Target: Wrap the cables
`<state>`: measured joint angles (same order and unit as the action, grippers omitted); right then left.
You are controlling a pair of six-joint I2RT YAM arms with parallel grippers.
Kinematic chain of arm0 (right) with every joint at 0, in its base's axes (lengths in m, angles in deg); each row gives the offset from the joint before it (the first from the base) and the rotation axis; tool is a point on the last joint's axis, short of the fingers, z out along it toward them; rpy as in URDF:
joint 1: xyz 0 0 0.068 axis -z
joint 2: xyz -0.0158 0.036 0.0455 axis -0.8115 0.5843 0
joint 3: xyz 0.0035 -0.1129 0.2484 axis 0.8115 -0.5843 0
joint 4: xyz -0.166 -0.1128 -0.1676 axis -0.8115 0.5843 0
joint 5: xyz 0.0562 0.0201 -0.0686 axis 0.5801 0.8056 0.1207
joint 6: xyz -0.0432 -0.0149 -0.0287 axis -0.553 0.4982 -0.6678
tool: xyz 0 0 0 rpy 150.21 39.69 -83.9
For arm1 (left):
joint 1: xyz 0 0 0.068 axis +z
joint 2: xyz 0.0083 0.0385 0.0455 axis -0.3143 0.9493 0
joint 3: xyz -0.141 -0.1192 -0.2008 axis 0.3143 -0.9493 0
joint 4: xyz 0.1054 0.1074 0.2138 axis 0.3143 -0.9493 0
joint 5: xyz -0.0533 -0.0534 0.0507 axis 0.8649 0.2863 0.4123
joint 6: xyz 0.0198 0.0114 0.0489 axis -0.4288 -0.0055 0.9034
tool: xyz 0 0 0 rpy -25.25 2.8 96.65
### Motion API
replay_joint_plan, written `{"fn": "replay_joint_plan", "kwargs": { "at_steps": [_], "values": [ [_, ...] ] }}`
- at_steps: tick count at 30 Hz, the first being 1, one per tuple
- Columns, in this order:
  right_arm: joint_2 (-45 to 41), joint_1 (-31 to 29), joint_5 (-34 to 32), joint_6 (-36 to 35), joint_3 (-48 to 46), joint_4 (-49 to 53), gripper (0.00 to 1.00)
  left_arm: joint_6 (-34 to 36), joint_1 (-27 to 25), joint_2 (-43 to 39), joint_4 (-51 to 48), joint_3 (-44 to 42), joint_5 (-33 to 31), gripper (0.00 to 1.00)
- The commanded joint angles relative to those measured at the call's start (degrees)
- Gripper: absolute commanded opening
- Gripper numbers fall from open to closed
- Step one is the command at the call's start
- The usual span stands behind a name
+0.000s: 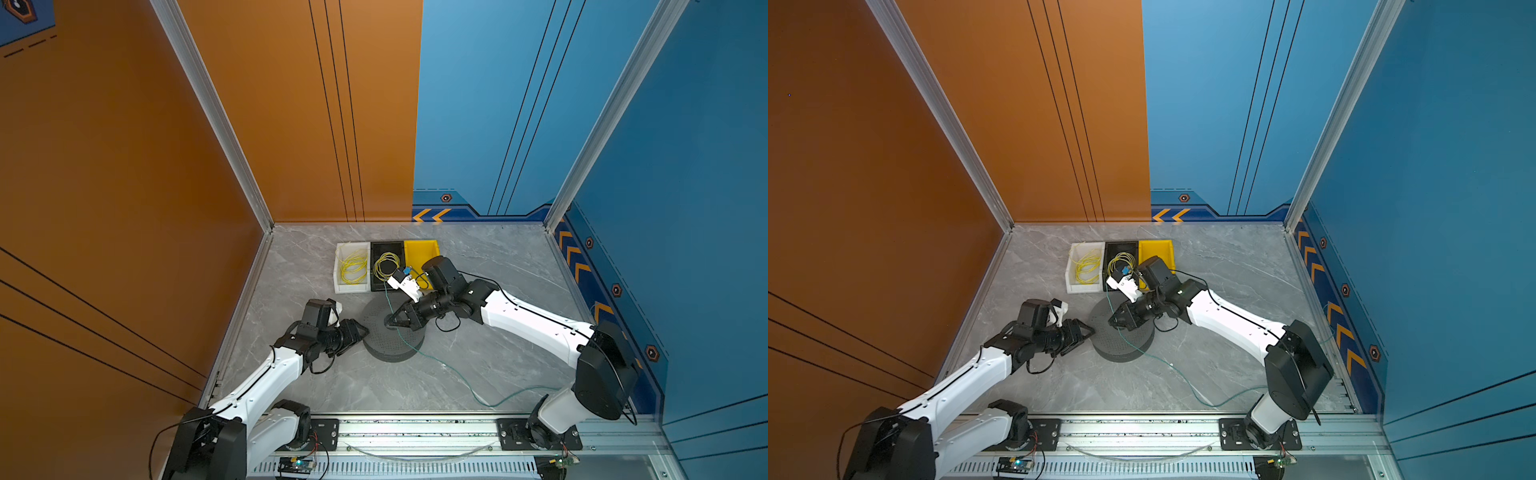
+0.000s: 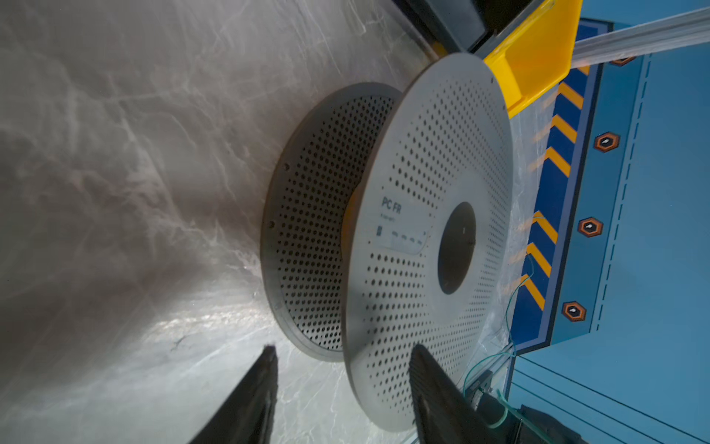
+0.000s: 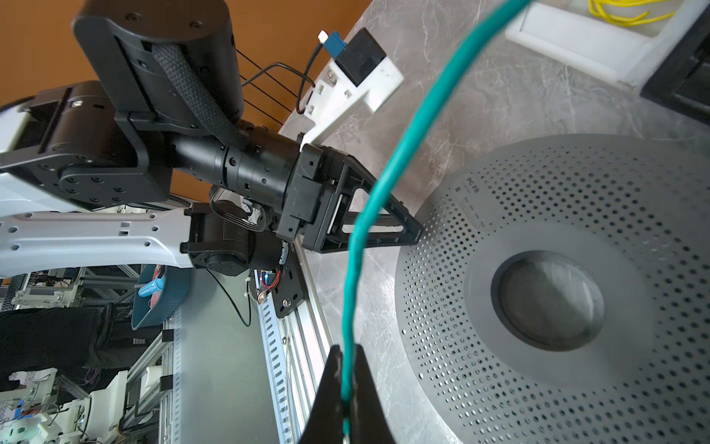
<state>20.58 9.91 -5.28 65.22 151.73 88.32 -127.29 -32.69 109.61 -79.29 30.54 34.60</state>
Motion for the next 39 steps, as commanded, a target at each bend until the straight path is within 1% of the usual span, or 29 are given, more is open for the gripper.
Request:
{"fn": "replay_joint_plan", "kwargs": {
  "at_steps": [1, 3, 7, 10, 17, 21, 22, 26, 30, 32, 33, 34, 35, 36, 38, 39],
  "values": [
    [-0.59, -0.39, -0.41, 0.01, -0.17, -0.90, 0.00, -3.11, 1.32, 0.59, 10.16, -3.20, 2.28, 0.55],
    [-0.35, -0.49, -0.67, 0.03, 0.08, -0.83, 0.00, -3.42, 1.55, 1.87, 13.35, -3.89, 3.65, 0.54],
    [0.24, -0.94, -1.13, 0.05, 0.87, -0.81, 0.00, -4.01, 1.81, 5.99, 18.49, -4.01, 6.55, 0.48],
    [0.30, -1.16, -1.28, 0.03, 1.21, -0.73, 0.00, -5.49, 1.72, 8.46, 23.74, -4.75, 8.11, 0.46],
    [0.12, -1.27, -2.08, 0.03, 1.16, -0.79, 0.00, -6.26, 1.57, 12.42, 27.49, -4.93, 10.38, 0.34],
    [0.21, -1.24, -2.09, 0.00, 1.30, -0.80, 0.00, -7.55, 1.43, 15.74, 31.18, -5.49, 11.97, 0.29],
    [0.16, -1.22, -2.23, -0.05, 1.37, -0.69, 0.00, -7.68, 1.33, 16.17, 31.42, -5.52, 11.97, 0.26],
    [-0.70, -1.19, -2.79, -0.08, 1.35, -0.54, 0.00, -8.35, 1.37, 15.61, 31.56, -5.83, 11.77, 0.01],
    [-2.12, -0.82, -3.34, -0.08, 0.64, -0.33, 0.00, -10.45, 1.76, 13.20, 31.52, -6.46, 11.89, 0.00],
    [-3.22, -0.33, -4.13, -0.08, 0.01, 0.26, 0.00, -11.77, 1.45, 11.17, 29.44, -5.79, 11.63, 0.00],
    [-3.82, 0.03, -4.56, -0.17, -0.41, 0.59, 0.00, -11.84, 1.10, 9.70, 26.91, -4.85, 11.07, 0.00],
    [-4.58, 0.54, -4.92, -0.17, -0.87, 0.87, 0.00, -11.35, 0.52, 7.50, 22.29, -3.08, 9.62, 0.00],
    [-5.36, 1.00, -5.06, -0.17, -1.27, 1.15, 0.00, -9.80, -0.27, 5.46, 16.85, -0.60, 7.88, 0.00],
    [-6.45, 1.65, -5.32, -0.21, -2.08, 1.60, 0.00, -6.50, -1.58, 2.95, 7.69, 3.89, 4.02, 0.00],
    [-8.44, 2.79, -5.43, -0.49, -3.37, 2.05, 0.00, -1.07, -3.98, 0.96, -7.54, 12.45, -2.94, 0.00],
    [-9.26, 3.22, -5.52, -0.54, -4.03, 2.00, 0.00, 0.85, -4.96, 0.92, -12.49, 16.12, -5.33, 0.00]
  ]
}}
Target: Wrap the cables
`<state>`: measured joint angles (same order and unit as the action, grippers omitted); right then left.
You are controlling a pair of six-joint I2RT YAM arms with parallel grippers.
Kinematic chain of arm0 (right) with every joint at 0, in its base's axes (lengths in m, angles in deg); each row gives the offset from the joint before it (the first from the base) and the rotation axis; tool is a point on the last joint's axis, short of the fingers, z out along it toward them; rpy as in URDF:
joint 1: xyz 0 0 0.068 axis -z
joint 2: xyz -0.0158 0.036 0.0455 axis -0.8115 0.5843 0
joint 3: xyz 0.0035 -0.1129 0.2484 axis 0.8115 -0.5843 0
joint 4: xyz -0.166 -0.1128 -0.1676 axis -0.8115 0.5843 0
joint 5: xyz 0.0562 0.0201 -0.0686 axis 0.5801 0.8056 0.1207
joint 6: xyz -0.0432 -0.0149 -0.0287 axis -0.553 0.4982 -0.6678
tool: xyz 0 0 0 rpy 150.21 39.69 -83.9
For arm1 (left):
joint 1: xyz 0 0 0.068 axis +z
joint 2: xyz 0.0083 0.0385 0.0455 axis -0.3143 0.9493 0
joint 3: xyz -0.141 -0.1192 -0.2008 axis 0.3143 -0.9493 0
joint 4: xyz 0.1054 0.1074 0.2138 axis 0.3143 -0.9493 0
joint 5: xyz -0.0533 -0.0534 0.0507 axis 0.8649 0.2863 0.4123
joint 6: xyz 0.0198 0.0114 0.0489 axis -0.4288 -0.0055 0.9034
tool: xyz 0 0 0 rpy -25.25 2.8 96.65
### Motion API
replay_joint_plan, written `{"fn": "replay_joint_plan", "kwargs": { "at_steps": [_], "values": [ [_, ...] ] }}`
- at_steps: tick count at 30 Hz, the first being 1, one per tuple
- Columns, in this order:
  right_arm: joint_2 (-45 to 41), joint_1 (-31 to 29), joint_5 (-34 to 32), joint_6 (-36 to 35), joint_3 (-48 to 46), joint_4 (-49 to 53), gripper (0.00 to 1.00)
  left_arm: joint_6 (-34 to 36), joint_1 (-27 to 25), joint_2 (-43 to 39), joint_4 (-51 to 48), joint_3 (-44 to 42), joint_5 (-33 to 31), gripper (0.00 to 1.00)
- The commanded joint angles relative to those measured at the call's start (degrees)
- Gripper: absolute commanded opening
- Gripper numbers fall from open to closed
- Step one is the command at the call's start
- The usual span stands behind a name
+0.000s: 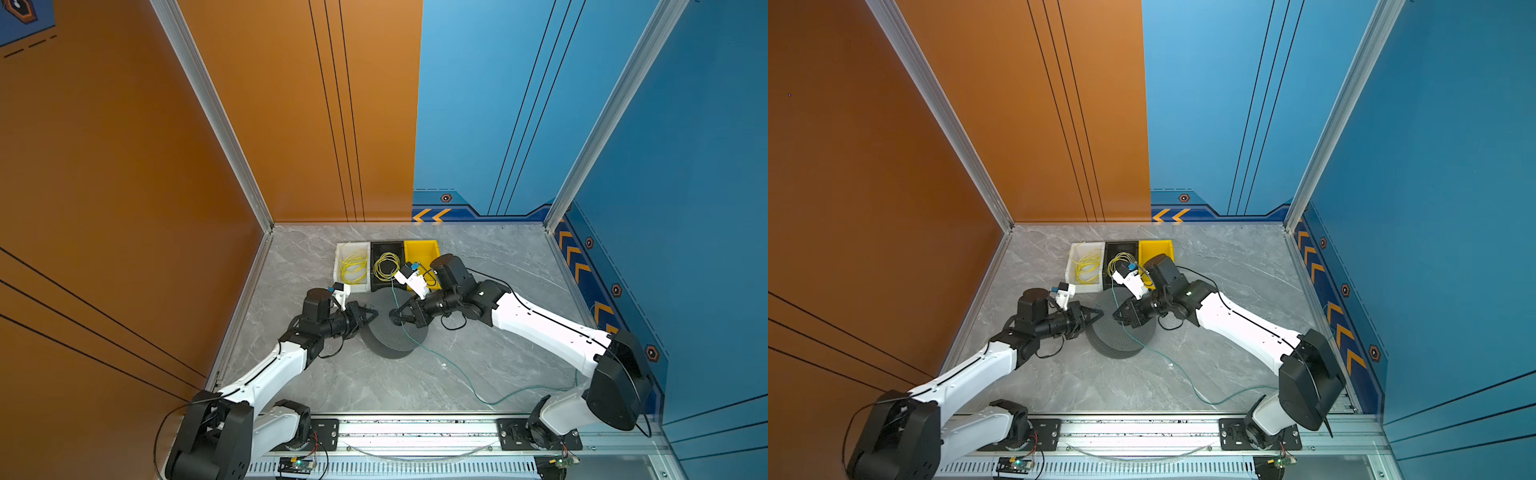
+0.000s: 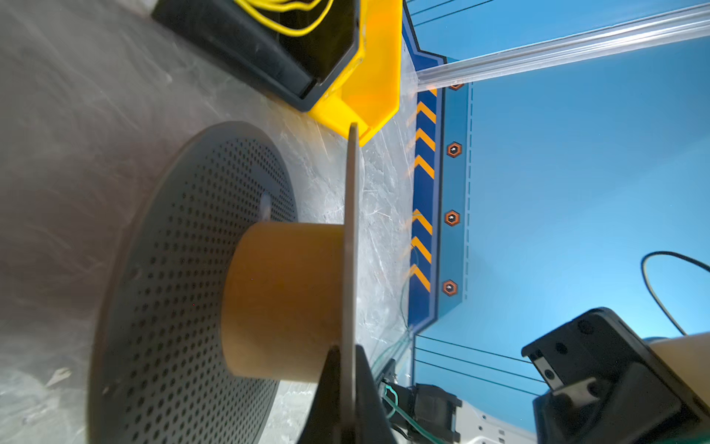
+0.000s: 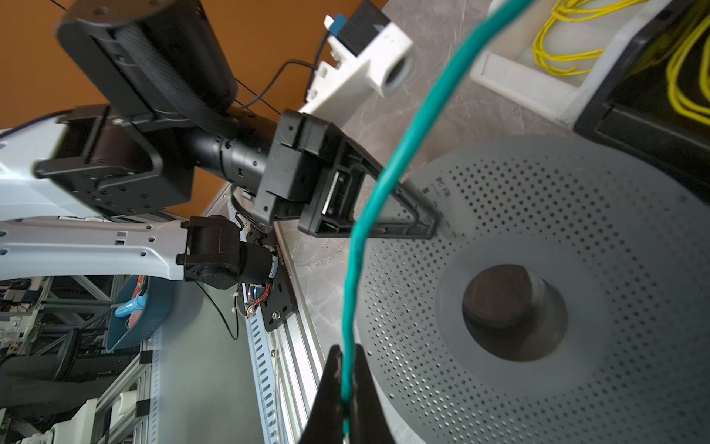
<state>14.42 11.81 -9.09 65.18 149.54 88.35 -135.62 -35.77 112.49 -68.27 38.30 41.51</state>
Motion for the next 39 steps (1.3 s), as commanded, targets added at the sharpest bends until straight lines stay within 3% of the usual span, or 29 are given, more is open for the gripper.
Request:
{"fn": "replay_joint_plan", "kwargs": {
  "at_steps": [1, 10, 16, 28, 39],
  "values": [
    [-3.96, 1.79, -1.78, -0.48, -2.62, 1.99, 0.00, 10.49, -3.06, -1.73, -27.93, 12.29, -14.86, 0.00],
    [-10.81, 4.44, -3.38, 0.11, -8.74, 2.31, 0.00, 15.79, -17.86, 7.91, -52.04, 38.89, -40.33, 0.00],
    [-16.03, 4.70, -4.19, 0.66, -12.68, 2.51, 0.00, 15.43, -26.23, 17.52, -61.76, 50.38, -52.99, 0.00],
    [-21.83, 4.74, -3.62, 3.34, -16.95, 1.86, 0.00, 9.50, -28.83, 27.56, -61.95, 56.35, -55.69, 0.00],
    [-24.96, 2.80, -2.86, 6.11, -19.84, -0.55, 0.00, 4.48, -28.20, 31.56, -61.73, 57.57, -50.46, 0.00]
  ]
}}
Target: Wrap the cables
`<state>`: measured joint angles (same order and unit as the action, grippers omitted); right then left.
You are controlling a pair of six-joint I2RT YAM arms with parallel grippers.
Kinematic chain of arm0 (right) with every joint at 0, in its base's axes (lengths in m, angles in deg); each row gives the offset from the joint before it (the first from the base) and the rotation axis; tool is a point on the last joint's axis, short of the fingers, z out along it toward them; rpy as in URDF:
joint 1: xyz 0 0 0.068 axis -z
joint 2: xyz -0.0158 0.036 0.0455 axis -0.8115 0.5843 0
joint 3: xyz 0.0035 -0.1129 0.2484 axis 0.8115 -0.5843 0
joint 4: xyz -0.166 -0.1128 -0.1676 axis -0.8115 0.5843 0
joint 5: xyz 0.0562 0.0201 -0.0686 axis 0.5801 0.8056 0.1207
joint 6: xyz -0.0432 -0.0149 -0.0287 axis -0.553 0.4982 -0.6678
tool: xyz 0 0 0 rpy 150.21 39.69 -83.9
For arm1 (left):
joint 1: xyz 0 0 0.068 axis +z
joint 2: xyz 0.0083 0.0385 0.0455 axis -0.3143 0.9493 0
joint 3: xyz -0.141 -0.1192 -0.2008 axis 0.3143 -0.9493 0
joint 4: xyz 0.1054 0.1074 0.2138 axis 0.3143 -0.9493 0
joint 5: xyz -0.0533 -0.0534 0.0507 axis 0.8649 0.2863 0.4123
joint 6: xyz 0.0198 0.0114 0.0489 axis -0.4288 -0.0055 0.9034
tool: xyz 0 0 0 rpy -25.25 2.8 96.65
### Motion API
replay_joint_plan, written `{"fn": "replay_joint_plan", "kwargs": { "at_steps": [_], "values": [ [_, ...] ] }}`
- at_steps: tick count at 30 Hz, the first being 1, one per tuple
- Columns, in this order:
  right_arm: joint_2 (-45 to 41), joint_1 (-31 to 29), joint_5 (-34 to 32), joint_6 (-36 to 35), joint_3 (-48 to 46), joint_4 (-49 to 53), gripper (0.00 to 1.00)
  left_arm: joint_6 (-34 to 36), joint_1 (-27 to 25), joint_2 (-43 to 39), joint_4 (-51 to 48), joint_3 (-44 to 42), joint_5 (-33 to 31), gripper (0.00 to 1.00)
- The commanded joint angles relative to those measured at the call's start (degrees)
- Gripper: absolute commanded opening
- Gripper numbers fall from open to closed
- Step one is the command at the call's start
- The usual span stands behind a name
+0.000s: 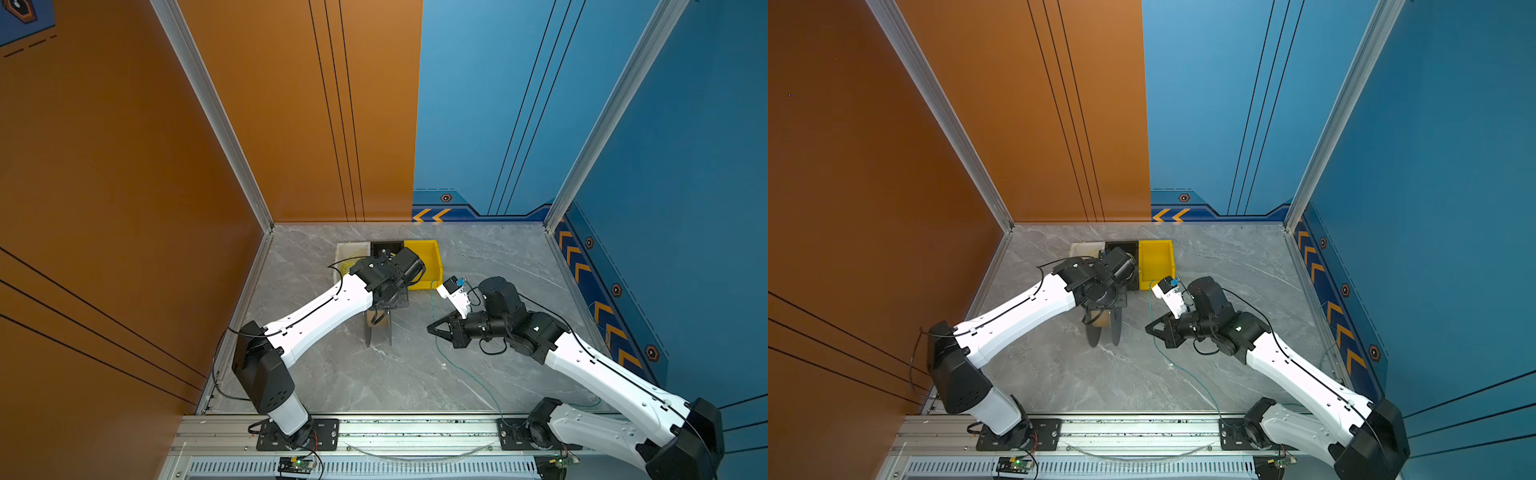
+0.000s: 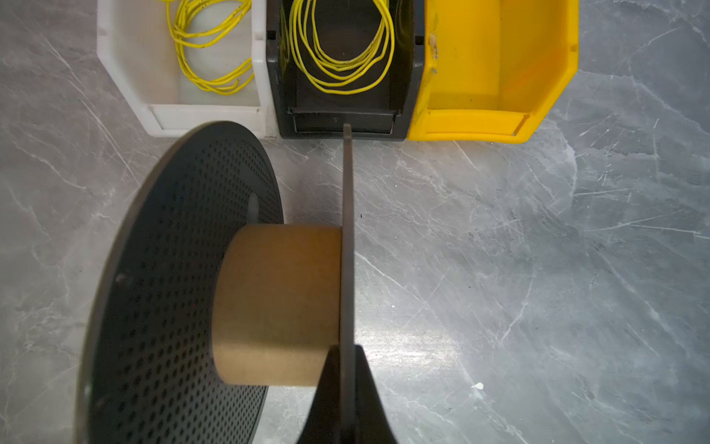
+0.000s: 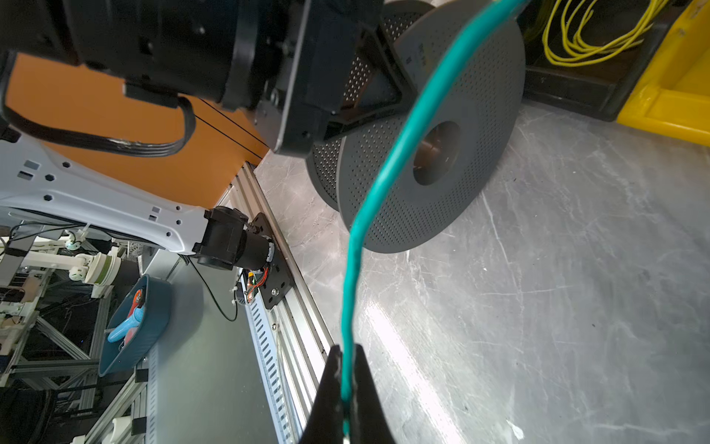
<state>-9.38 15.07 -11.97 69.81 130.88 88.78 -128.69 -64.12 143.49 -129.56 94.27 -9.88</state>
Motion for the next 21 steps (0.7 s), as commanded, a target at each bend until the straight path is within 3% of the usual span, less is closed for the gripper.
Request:
{"fn": "replay_joint_plan", "kwargs": {
  "at_steps": [1, 8, 11, 15, 21],
  "values": [
    [-1.29, -0.63, -0.06, 1.63, -1.37, -1.17, 0.00, -2.59, 0.19, 0.73, -0.21, 1.50, 1.03, 0.00],
    [-2.24, -3.01, -0.28, 4.00, -2.25, -4.00, 0.00, -4.59, 0.43, 2.20, 0.06, 1.23, 1.42, 0.02],
    [-2.09, -4.11, -0.50, 4.34, -1.86, -4.25, 0.00, -4.80, 0.83, 1.87, 0.09, 1.64, 1.73, 0.19],
    [-1.19, -5.17, -1.13, 5.22, -1.30, -4.76, 0.00, -4.06, 2.10, 0.88, 0.28, 2.43, 3.58, 0.25],
    [1.94, -7.66, -2.64, 9.17, -0.39, -9.10, 0.00, -1.25, 5.01, -3.37, 0.12, 2.53, 7.81, 0.51]
  ]
}}
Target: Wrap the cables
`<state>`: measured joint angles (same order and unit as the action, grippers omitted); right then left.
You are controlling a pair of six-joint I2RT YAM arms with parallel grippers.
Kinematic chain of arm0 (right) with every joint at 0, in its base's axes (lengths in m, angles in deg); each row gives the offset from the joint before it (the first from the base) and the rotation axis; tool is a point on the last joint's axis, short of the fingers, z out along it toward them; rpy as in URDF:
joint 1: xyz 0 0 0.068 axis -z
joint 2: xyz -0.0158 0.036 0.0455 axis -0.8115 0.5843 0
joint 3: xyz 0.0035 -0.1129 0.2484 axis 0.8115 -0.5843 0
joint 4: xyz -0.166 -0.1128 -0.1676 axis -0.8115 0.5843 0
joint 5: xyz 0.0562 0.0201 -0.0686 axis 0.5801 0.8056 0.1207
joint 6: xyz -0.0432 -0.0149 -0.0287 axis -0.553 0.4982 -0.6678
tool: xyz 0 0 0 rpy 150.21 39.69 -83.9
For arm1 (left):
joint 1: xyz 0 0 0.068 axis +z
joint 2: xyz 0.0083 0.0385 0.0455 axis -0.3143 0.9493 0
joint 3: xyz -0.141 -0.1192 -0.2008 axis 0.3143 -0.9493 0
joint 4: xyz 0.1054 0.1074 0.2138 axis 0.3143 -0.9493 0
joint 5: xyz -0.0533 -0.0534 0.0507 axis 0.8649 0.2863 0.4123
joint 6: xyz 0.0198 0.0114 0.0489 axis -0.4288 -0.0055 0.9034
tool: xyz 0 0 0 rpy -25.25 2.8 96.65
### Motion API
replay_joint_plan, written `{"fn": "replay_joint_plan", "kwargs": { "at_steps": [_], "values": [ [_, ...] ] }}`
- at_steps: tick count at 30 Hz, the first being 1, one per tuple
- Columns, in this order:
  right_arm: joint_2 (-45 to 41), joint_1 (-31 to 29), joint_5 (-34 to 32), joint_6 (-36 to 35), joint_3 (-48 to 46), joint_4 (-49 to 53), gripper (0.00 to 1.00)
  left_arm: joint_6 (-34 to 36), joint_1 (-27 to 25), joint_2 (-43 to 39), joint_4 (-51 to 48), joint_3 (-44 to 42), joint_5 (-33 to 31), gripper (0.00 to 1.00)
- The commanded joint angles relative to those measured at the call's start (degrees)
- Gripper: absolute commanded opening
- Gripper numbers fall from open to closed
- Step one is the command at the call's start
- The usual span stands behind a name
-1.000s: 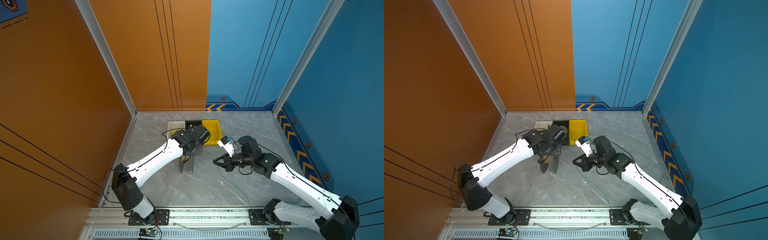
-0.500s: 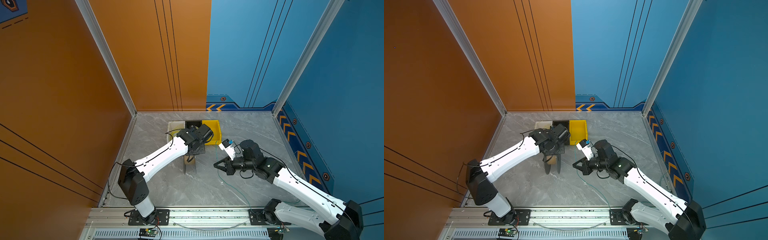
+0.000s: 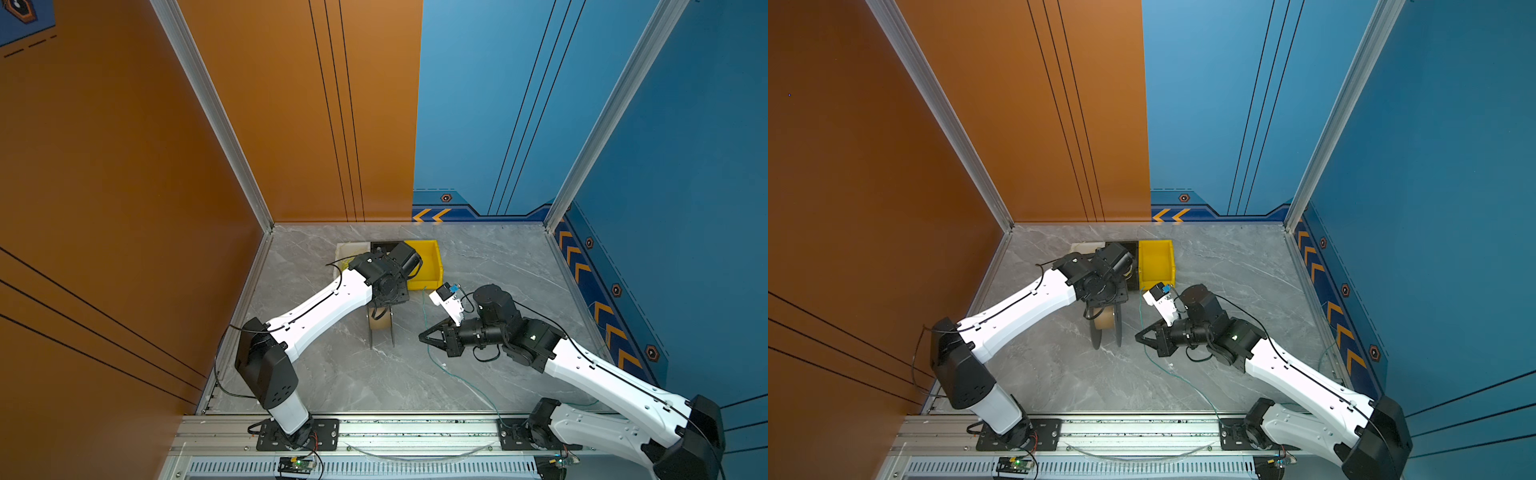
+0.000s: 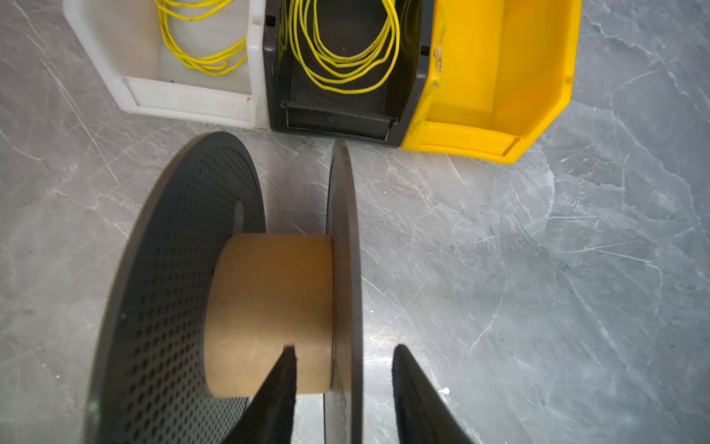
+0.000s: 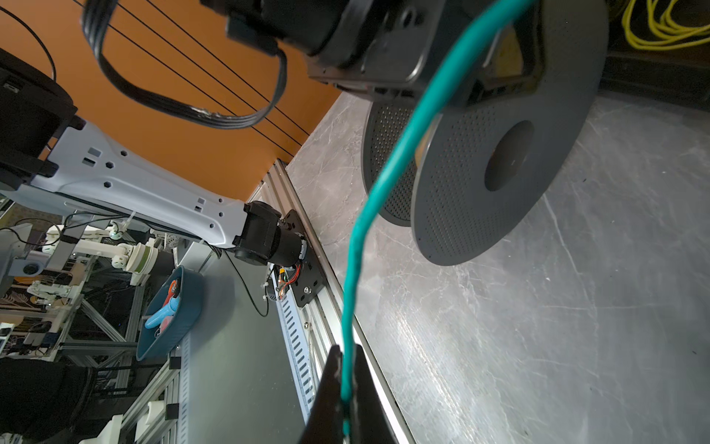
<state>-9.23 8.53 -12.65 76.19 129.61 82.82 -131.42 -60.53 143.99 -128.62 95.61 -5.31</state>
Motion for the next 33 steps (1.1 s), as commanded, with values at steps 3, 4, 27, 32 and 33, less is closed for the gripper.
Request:
{"fn": "replay_joint_plan", "kwargs": {
  "at_steps": [3, 4, 27, 32, 33],
  "values": [
    [4.95, -3.03, -4.10, 4.22, 2.33, -4.27, 0.00, 3.46, 3.76, -8.52, -0.70, -0.92, 5.02, 0.62],
    [6.22, -3.69, -5.22, 5.13, 2.68, -5.43, 0.00, 5.06, 5.04, -10.06, -0.67, -1.39, 6.10, 0.65],
    [28.97, -10.91, -19.37, 10.80, 21.66, 2.54, 0.00, 22.01, 17.29, -28.21, 5.91, -19.51, 17.05, 0.85],
    [31.87, -10.66, -18.20, 10.32, 24.13, 4.46, 0.00, 24.27, 17.26, -29.85, 8.26, -21.19, 20.48, 0.93],
    [32.34, -10.49, -17.99, 10.00, 24.61, 4.77, 0.00, 24.49, 17.20, -29.70, 8.29, -21.42, 21.37, 0.93]
  ]
}}
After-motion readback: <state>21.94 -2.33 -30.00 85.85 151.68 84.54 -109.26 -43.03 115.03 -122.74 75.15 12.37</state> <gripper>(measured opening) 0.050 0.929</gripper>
